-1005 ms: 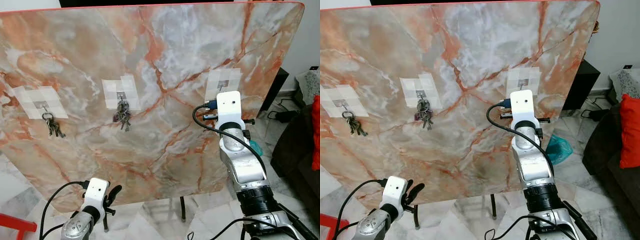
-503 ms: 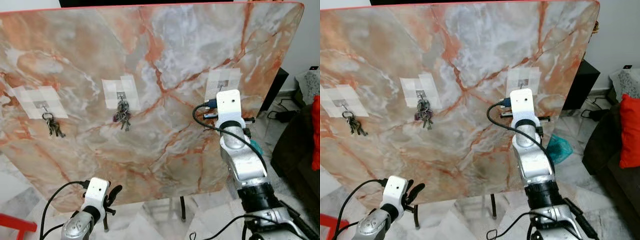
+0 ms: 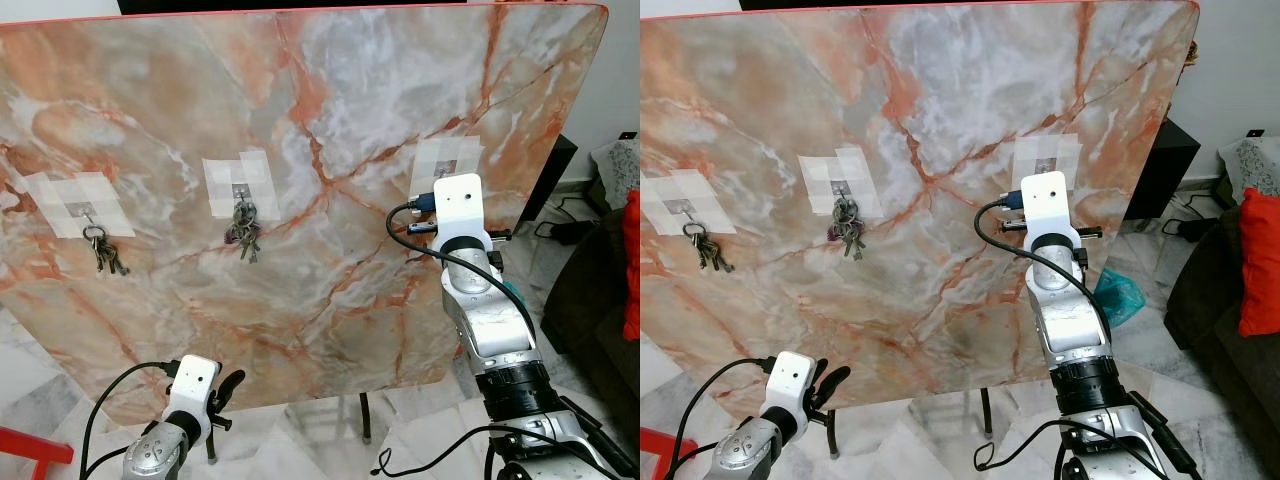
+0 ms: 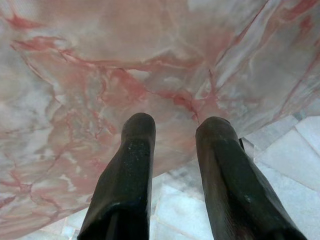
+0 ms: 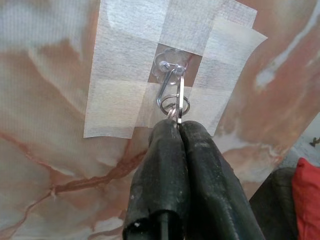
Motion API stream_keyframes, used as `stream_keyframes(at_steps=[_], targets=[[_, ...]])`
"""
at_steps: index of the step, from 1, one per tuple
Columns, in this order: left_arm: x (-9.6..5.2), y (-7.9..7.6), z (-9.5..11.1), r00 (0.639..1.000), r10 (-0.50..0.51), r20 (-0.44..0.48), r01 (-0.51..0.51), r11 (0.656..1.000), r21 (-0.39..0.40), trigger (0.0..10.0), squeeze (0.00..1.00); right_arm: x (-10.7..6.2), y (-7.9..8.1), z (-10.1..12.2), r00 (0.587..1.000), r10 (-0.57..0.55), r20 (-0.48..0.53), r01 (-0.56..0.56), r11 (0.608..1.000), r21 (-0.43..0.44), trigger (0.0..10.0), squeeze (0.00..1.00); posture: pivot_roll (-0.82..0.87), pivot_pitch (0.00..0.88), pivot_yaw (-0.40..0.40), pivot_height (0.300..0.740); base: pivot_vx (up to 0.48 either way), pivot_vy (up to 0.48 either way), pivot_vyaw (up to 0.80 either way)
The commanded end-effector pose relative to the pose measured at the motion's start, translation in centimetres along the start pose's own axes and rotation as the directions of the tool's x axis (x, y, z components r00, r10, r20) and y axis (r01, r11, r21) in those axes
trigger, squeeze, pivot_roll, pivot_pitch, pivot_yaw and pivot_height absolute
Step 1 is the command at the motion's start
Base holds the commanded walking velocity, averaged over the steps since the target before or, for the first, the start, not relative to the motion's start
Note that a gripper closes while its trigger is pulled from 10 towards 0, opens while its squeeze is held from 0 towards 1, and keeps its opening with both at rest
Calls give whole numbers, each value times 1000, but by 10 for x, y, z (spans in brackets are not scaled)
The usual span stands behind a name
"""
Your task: Hang keys on a hook
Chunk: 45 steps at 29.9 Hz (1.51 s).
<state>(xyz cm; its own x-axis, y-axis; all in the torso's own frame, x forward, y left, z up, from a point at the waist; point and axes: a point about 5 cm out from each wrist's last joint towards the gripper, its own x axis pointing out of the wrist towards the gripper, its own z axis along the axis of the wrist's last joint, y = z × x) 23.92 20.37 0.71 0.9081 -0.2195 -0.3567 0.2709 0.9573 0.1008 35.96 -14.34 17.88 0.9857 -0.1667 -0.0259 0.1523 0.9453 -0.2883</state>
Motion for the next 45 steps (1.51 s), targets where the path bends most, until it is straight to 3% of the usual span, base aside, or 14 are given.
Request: stream_keyframes(at_steps=[1,8,18,34,45], targets=[[0,-1,1,1000,-10,-6,10,1000,4,10000,0,1,1,1,1000,23,-7,-23,1000,-14,10000,0,36,0,-7,740,0,0,0],[0,-1,1,1000,-11,-7,11,1000,4,10000,0,2,1,0,996,79,-29,-81,995,-52,10000,0,35,0,-8,740,0,0,0],[0,0,1,1000,-14,-6,14,1000,6,10000,0,4,-16,6,999,42,-18,-43,996,-84,10000,0,33,0,-5,740,0,0,0],[0,0,2,1000,-18,-5,18,1000,9,10000,0,-9,-8,8,999,48,-7,-49,997,-64,10000,0,31,0,-2,740,0,0,0],[0,0,2,1000,-18,-6,18,1000,10,10000,0,-7,-13,6,999,30,-35,-33,997,-74,10000,0,33,0,-3,740,0,0,0]])
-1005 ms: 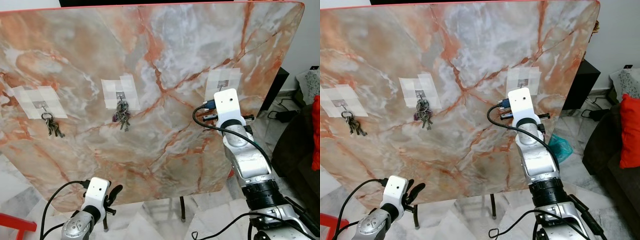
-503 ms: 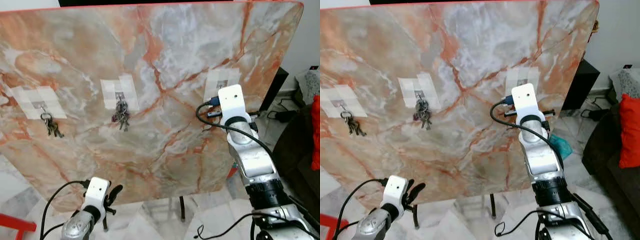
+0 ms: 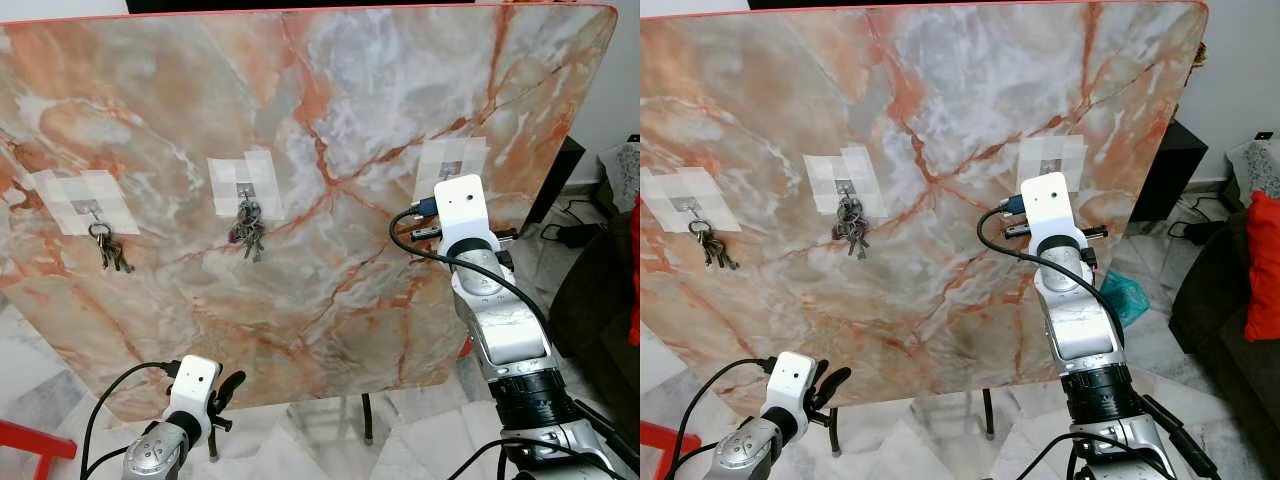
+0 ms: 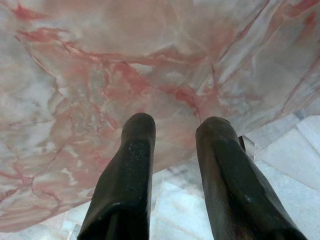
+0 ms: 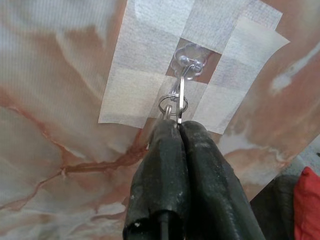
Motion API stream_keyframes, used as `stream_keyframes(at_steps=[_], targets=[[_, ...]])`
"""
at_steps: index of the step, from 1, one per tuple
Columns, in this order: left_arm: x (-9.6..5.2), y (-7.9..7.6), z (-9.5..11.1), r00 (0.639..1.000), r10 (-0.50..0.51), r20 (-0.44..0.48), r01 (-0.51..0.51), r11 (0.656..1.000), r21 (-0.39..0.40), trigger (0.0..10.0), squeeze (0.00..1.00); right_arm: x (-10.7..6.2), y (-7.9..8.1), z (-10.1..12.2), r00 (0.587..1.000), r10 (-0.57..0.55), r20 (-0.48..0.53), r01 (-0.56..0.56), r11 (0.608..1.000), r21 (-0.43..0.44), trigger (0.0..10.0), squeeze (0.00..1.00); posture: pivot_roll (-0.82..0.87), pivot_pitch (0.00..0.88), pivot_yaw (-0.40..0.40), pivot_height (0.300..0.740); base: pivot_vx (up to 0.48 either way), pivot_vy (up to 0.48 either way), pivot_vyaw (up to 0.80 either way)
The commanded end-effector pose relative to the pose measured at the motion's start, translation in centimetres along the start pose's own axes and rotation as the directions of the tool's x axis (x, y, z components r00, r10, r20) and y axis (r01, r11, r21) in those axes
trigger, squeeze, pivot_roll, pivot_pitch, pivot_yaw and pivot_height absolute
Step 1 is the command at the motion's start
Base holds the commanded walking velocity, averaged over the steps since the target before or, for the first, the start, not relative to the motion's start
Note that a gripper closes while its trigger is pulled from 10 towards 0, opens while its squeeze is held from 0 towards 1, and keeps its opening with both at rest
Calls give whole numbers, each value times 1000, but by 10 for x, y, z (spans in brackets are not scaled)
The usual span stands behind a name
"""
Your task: Hang keys on a hook
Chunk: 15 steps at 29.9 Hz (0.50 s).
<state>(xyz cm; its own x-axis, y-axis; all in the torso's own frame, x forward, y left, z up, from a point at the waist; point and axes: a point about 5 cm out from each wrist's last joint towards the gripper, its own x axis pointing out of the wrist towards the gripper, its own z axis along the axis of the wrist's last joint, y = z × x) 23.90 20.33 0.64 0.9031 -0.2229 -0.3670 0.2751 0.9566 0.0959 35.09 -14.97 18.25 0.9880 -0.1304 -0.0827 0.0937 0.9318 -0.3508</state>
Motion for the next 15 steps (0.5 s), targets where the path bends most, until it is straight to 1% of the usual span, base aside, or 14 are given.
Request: stream_keyframes(at_steps=[1,15], targets=[[0,1,3,1000,-12,4,12,1000,14,10000,0,0,-6,4,1000,-24,6,24,1000,-5,10000,0,34,0,-2,740,0,0,0],[0,1,3,1000,-13,3,13,1000,14,10000,0,0,-5,6,999,-30,11,30,1000,6,10000,0,34,0,-1,740,0,0,0]])
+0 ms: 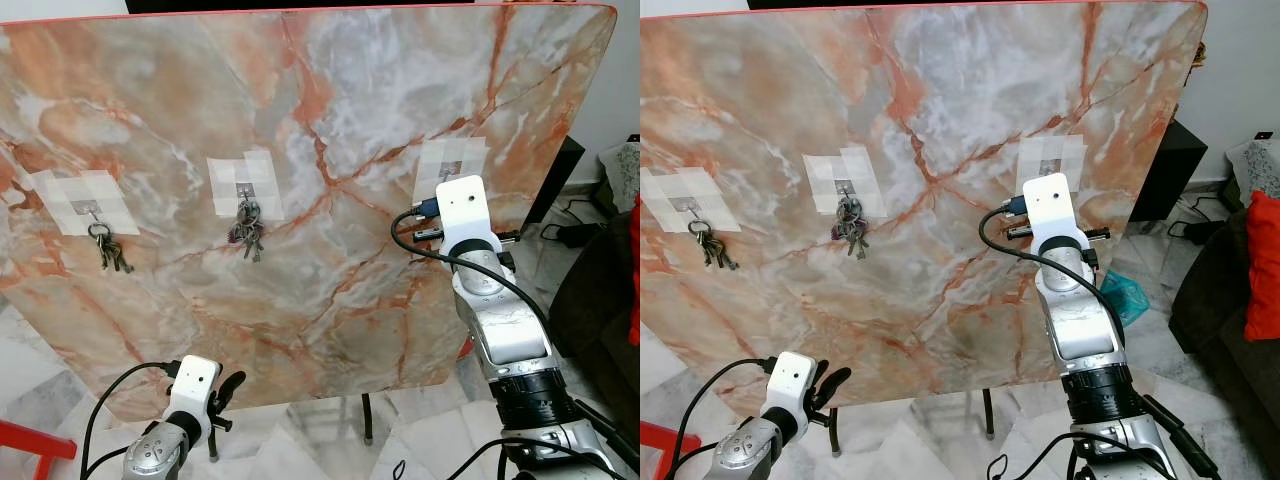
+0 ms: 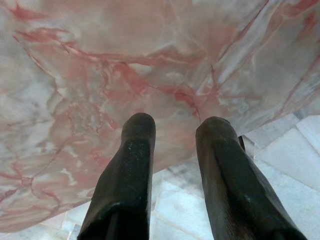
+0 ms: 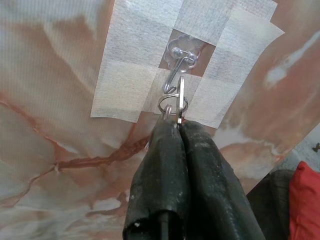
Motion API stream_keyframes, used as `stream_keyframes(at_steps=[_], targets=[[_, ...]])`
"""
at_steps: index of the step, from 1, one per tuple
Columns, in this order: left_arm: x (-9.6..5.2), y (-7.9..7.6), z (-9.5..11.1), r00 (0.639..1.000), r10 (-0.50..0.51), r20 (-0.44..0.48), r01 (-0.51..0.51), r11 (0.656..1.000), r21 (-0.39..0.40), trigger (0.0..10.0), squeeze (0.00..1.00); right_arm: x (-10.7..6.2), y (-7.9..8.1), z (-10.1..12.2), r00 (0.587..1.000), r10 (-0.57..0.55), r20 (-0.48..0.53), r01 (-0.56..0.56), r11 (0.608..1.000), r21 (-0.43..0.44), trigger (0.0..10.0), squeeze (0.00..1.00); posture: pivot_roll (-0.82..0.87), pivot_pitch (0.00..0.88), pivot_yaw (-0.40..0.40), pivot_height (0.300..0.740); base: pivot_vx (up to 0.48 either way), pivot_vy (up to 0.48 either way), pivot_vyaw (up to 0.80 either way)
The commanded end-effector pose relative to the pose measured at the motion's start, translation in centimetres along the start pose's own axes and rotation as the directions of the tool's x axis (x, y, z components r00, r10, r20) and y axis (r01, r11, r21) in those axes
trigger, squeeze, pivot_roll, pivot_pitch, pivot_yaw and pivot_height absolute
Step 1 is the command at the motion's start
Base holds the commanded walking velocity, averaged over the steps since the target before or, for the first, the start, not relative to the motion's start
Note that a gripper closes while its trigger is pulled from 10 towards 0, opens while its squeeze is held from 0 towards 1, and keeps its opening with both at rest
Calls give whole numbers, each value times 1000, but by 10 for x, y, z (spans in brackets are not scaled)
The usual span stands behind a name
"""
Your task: Hang keys on a hook
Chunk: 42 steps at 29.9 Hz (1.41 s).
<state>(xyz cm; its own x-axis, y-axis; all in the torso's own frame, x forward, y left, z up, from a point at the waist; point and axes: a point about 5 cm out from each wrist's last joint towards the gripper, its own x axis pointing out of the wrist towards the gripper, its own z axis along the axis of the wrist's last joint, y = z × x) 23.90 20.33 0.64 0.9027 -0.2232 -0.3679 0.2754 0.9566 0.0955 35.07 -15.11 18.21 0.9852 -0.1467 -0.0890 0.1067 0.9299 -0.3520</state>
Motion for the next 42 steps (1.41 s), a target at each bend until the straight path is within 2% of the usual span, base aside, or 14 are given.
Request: stream_keyframes(at_steps=[1,19,28,37,42], targets=[[0,1,3,1000,-12,4,12,1000,14,10000,0,0,-4,7,1000,-16,23,16,1000,7,10000,0,34,0,-1,740,0,0,0],[0,0,3,1000,-12,5,12,1000,14,10000,0,9,-1,11,999,38,25,-37,998,-41,10000,0,36,0,-2,740,0,0,0],[0,0,3,1000,-13,5,13,1000,14,10000,0,10,3,6,996,86,-1,-86,994,-65,10000,0,37,0,-1,740,0,0,0],[-1,0,3,1000,-15,5,14,1000,15,10000,0,6,5,2,996,93,-12,-94,994,-64,10000,0,35,0,1,740,0,0,0],[-1,0,3,1000,-15,5,15,1000,16,10000,0,7,0,2,998,69,-7,-69,996,-56,10000,0,34,0,1,740,0,0,0]])
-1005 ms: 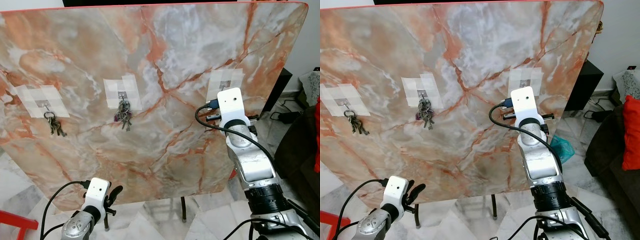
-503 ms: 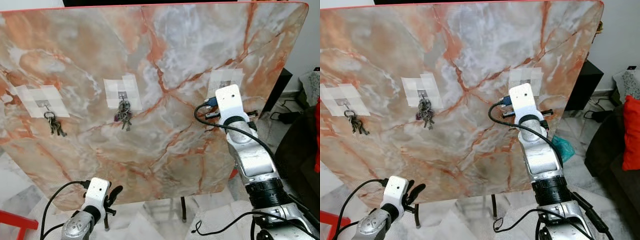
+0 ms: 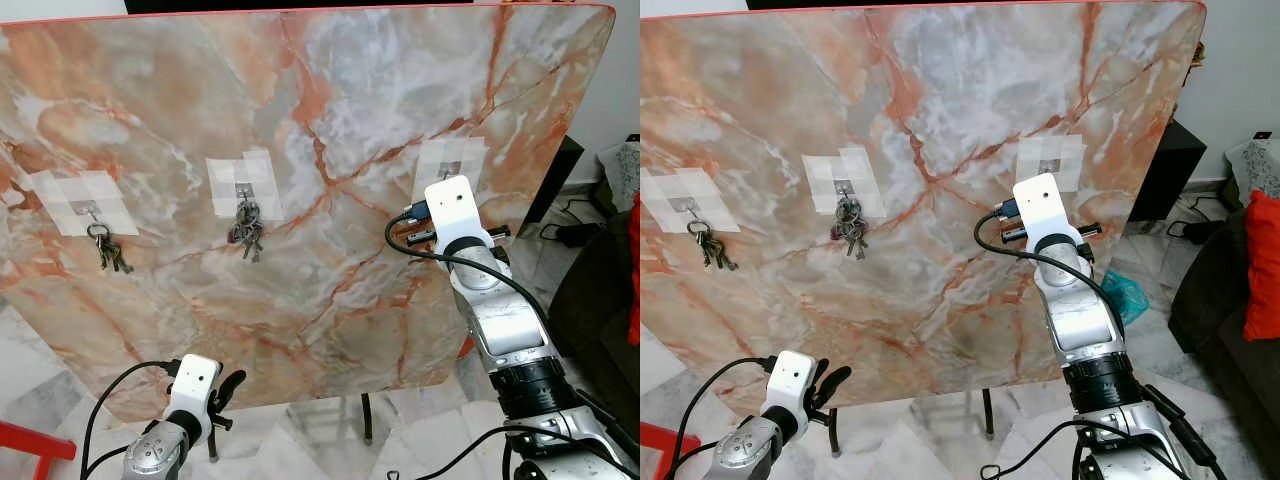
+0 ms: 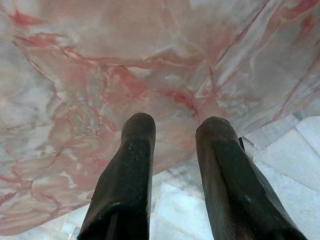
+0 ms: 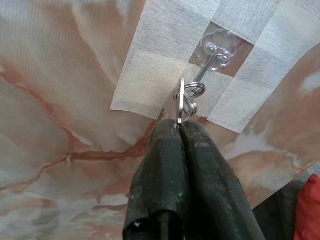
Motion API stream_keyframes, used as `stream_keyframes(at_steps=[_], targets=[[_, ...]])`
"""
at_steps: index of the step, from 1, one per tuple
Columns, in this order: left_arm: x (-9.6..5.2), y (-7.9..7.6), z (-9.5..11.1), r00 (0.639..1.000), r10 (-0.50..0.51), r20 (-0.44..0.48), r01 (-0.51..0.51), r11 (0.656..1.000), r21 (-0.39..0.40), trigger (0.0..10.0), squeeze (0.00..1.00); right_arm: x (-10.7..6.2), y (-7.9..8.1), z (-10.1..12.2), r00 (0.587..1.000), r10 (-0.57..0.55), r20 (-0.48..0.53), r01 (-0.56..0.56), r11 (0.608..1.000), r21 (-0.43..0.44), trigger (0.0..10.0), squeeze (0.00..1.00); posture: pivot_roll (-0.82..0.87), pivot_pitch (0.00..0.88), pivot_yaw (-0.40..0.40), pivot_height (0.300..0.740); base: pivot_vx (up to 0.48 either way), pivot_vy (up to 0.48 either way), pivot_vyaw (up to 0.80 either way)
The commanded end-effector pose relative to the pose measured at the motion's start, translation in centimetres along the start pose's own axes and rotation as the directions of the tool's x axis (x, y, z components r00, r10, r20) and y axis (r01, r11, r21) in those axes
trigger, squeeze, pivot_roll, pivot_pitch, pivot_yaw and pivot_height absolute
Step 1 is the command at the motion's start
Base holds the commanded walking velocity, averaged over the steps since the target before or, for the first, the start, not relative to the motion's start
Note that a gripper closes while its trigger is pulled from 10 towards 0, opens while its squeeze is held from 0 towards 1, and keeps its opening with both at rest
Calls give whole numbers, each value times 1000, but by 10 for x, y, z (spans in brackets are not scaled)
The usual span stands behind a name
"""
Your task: Hang keys on a hook
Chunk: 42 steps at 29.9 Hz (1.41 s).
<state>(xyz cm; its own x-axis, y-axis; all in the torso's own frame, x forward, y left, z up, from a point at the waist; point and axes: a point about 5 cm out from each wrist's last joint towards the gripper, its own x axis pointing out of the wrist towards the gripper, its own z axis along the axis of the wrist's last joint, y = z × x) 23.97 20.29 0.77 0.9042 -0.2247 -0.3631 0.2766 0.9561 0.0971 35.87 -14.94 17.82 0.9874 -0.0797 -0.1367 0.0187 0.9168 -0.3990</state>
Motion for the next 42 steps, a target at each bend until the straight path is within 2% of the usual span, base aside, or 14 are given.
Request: stream_keyframes(at_steps=[1,22,25,32,42], targets=[[-1,0,2,1000,-14,0,14,1000,14,10000,0,-1,-5,5,1000,-17,17,17,1000,5,10000,0,34,0,1,740,0,0,0],[-2,2,2,1000,-8,1,7,1000,16,10000,0,7,-22,17,995,-83,56,83,997,11,10000,0,39,0,4,740,0,0,0],[-2,2,2,1000,-8,1,8,1000,16,10000,0,8,-22,17,995,-80,55,79,997,8,10000,0,38,0,4,740,0,0,0],[-2,2,2,1000,-8,0,8,1000,19,10000,0,6,-9,7,1000,12,13,-12,1000,-28,10000,0,39,0,6,740,0,0,0],[-2,2,2,1000,-9,1,9,1000,20,10000,0,2,-7,1,1000,12,-9,-12,1000,-23,10000,0,38,0,6,740,0,0,0]])
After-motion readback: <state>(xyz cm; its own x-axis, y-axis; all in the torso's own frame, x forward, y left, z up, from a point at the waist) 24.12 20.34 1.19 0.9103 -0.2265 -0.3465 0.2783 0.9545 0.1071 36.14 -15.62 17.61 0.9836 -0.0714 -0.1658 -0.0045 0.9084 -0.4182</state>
